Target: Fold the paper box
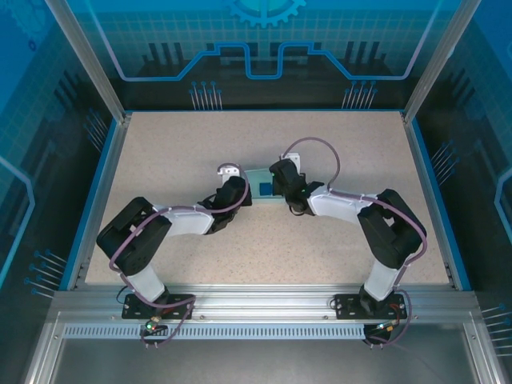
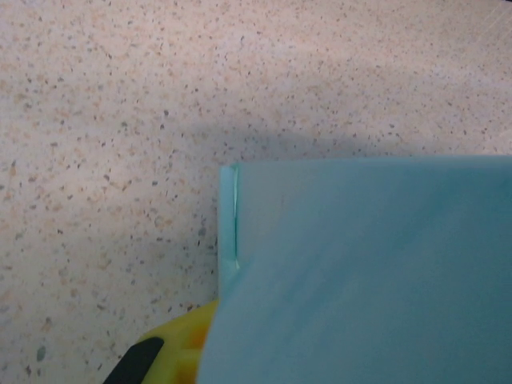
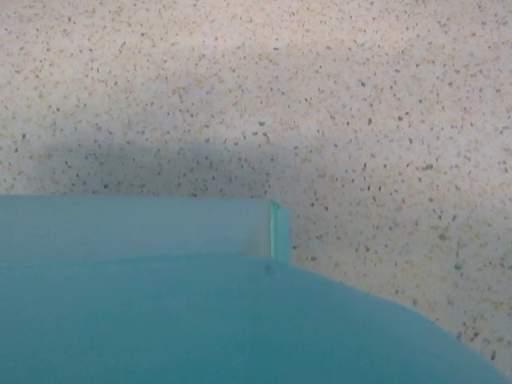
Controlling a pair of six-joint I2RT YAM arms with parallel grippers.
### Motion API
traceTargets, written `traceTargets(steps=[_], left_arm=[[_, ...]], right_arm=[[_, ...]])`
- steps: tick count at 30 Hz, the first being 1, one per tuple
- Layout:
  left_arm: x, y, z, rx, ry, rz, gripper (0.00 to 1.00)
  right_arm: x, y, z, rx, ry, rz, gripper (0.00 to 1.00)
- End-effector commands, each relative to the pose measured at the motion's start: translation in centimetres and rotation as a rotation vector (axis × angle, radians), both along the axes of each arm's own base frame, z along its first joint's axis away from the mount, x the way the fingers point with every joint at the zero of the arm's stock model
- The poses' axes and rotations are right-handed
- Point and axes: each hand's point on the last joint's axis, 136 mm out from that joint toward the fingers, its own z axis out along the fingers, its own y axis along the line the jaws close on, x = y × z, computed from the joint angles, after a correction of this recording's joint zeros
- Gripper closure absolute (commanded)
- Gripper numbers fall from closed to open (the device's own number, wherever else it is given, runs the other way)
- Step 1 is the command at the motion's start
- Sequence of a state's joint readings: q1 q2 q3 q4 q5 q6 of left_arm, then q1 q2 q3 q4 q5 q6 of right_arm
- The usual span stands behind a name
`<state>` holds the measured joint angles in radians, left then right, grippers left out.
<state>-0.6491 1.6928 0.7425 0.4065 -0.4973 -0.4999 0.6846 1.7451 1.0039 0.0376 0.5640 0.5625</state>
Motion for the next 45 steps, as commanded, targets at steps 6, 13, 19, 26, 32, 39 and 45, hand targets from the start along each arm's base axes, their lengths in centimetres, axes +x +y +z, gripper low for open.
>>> traceTargets(steps=[6, 13, 19, 26, 32, 39, 45], left_arm=[[-2.5, 0.4, -2.8, -0.017, 0.065, -0.017, 1.0], [-3.1, 1.0, -2.4, -0.004, 0.049, -0.027, 0.96], [-3.5, 0.7, -1.2, -0.017, 0.04, -0.058, 0.8], [-4.4, 0.4, -0.3, -0.031, 0.055, -0.105, 0.58], [-5.4, 0.8, 1.0, -0.026, 0.063, -0.139, 0.44], [-6.7, 2.0, 5.8, -0.083, 0.033, -0.209, 0.42], [-5.5, 3.1, 12.0, -0.217, 0.009, -0.268, 0.44]], right_arm=[[-2.1, 0.6, -1.0, 0.036, -0.051, -0.021, 1.0], [-3.1, -0.1, -2.1, -0.003, -0.057, -0.021, 1.0], [-3.2, -0.1, -2.0, -0.029, -0.062, -0.03, 1.0], [-3.3, -0.4, -1.9, -0.053, -0.066, -0.04, 1.0], [-3.2, -0.2, -1.4, -0.068, -0.078, -0.034, 1.0], [-2.9, 0.0, -1.0, -0.087, -0.085, -0.023, 1.0], [-2.9, 0.1, -1.0, -0.101, -0.091, -0.008, 1.0]])
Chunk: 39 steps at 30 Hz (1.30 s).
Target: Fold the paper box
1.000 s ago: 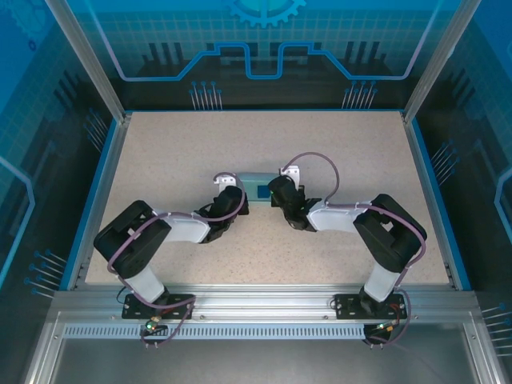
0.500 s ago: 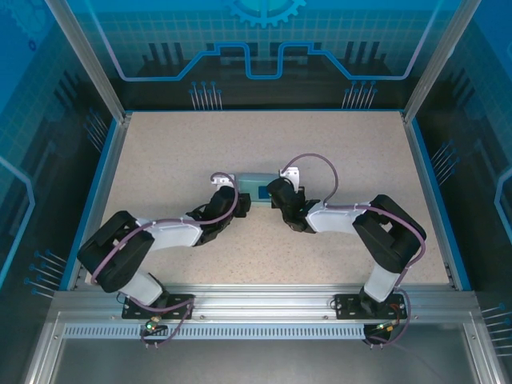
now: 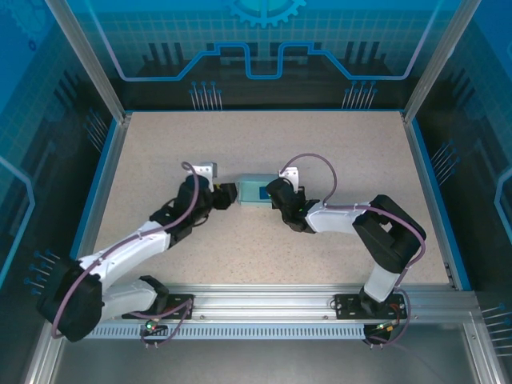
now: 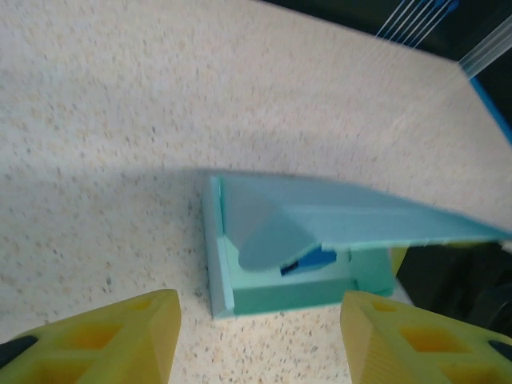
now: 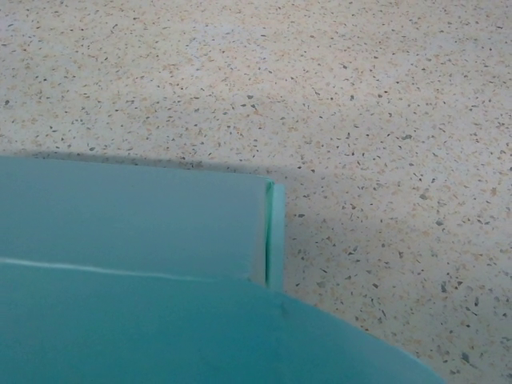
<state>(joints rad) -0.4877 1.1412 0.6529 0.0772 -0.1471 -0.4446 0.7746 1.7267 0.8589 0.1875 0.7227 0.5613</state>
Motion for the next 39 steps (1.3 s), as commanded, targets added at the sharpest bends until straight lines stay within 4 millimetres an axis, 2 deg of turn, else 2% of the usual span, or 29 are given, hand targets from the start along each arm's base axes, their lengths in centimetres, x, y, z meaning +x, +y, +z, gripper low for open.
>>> traceTargets(steps=[1, 3, 7, 9, 10, 12, 16, 23, 26, 29, 33, 34, 39], left_arm=[[0.2, -1.3, 2.6, -0.026, 0.029, -0.122, 0.44], [1.7, -2.4, 3.7, -0.014, 0.046, -0.161, 0.44], [4.5, -5.1, 4.0, -0.008, 0.1, -0.24, 0.45], [5.7, -6.3, 3.6, -0.003, 0.141, -0.276, 0.46], [6.2, -7.1, 2.9, -0.003, 0.173, -0.307, 0.46], [6.9, -8.4, 1.7, -0.016, 0.233, -0.355, 0.48], [6.3, -10.0, -0.4, -0.049, 0.315, -0.428, 0.5], [4.7, -10.3, -3.2, -0.072, 0.376, -0.435, 0.51], [4.1, -10.4, -4.5, -0.069, 0.395, -0.431, 0.52], [3.6, -10.4, -5.6, -0.05, 0.411, -0.424, 0.52], [3.2, -10.6, -7.1, -0.04, 0.426, -0.419, 0.52], [3.1, -10.8, -7.2, -0.038, 0.428, -0.422, 0.52], [2.8, -11.1, -8.6, -0.013, 0.445, -0.424, 0.53]], right_arm=[[-0.3, 0.3, 0.3, -0.036, 0.001, 0.012, 1.0], [-0.3, 0.3, 0.2, -0.04, 0.001, 0.018, 1.0], [-0.3, 0.3, 0.4, -0.047, -0.001, 0.022, 1.0], [-0.3, 0.2, 0.4, -0.053, -0.002, 0.022, 1.0], [0.3, 0.7, 1.4, -0.039, -0.019, 0.021, 1.0], [0.3, 0.7, 1.5, -0.046, -0.019, 0.02, 1.0], [0.3, 0.6, 1.6, -0.052, -0.02, 0.019, 1.0], [0.1, 0.3, 1.9, -0.063, -0.023, 0.02, 0.96], [0.0, 0.2, 2.3, -0.058, -0.022, 0.03, 0.91], [-0.5, 0.4, 2.7, -0.057, -0.005, 0.061, 0.8], [-1.7, 0.6, 3.4, -0.039, 0.022, 0.104, 0.67], [-2.4, 0.1, 2.7, -0.051, 0.047, 0.112, 0.65], [-5.1, -1.3, 2.7, -0.069, 0.117, 0.156, 0.6]])
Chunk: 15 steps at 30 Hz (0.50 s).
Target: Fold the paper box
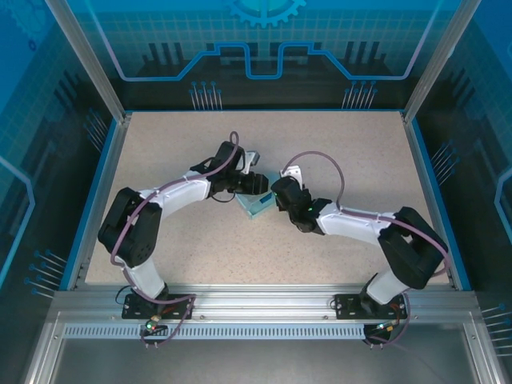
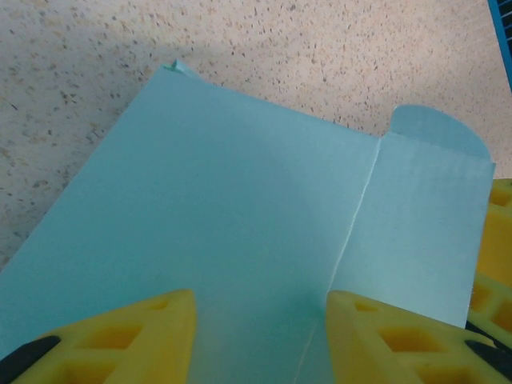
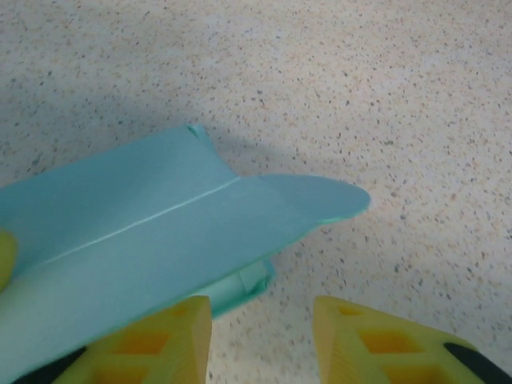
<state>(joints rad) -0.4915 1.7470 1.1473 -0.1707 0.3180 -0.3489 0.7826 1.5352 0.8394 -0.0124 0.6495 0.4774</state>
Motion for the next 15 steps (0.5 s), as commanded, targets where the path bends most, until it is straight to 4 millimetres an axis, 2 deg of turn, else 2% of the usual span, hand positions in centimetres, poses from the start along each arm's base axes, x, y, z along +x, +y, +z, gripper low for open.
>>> traceTargets(steps=[1, 5, 8, 11, 15], left_arm=[[-0.9, -0.2, -2.3, 0.035, 0.039, -0.007, 0.53], [-1.3, -0.3, -3.2, 0.07, 0.03, -0.018, 0.53], [-1.5, -0.2, -3.9, 0.086, 0.028, -0.022, 0.53], [-1.6, -0.1, -4.4, 0.095, 0.027, -0.024, 0.53], [-1.8, -0.1, -4.7, 0.095, 0.028, -0.025, 0.53]], right_arm=[[-2.7, -0.6, -0.2, -0.017, 0.071, 0.06, 0.6], [-3.6, -0.9, 2.1, 0.025, 0.099, 0.141, 0.55], [-3.1, -0.3, 3.9, 0.099, 0.116, 0.203, 0.5], [-1.2, -0.2, 4.1, 0.155, 0.166, 0.221, 0.48], [1.6, -0.2, 2.1, 0.186, 0.241, 0.209, 0.48]])
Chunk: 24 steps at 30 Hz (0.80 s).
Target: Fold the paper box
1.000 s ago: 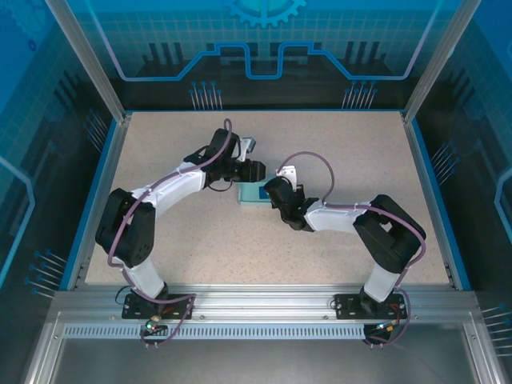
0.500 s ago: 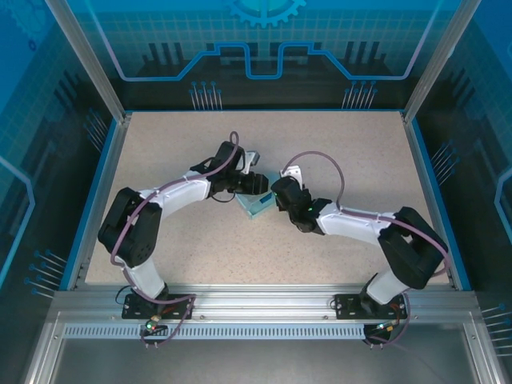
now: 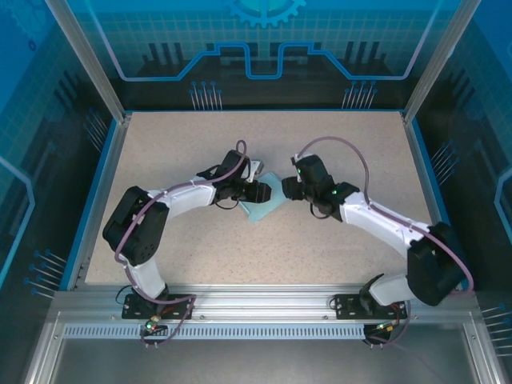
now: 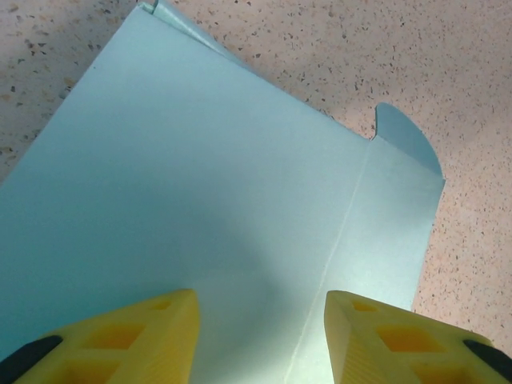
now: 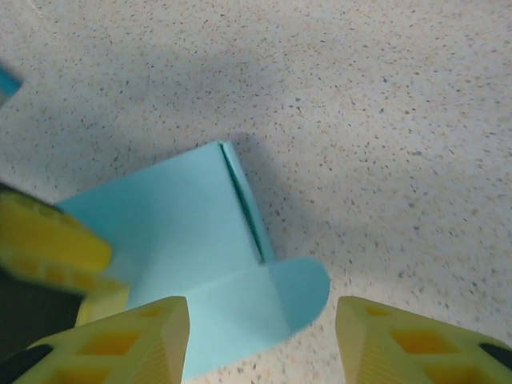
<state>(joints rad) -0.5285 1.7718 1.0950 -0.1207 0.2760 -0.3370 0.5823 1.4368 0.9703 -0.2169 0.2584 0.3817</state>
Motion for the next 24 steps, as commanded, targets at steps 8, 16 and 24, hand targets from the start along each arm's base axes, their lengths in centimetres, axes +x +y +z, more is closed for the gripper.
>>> traceTargets(steps=[8, 16, 24], left_arm=[[-1.0, 0.5, -3.0, 0.058, 0.033, -0.019, 0.53], [-1.2, 0.8, -3.8, 0.073, 0.043, -0.021, 0.52], [0.8, 0.9, 1.1, 0.046, -0.094, 0.012, 0.46]], right_arm=[[3.0, 1.5, -7.7, -0.027, 0.242, 0.058, 0.5], [3.0, 0.7, -10.9, -0.09, 0.298, 0.04, 0.51], [3.7, 1.2, -6.9, -0.093, 0.234, 0.094, 0.49]])
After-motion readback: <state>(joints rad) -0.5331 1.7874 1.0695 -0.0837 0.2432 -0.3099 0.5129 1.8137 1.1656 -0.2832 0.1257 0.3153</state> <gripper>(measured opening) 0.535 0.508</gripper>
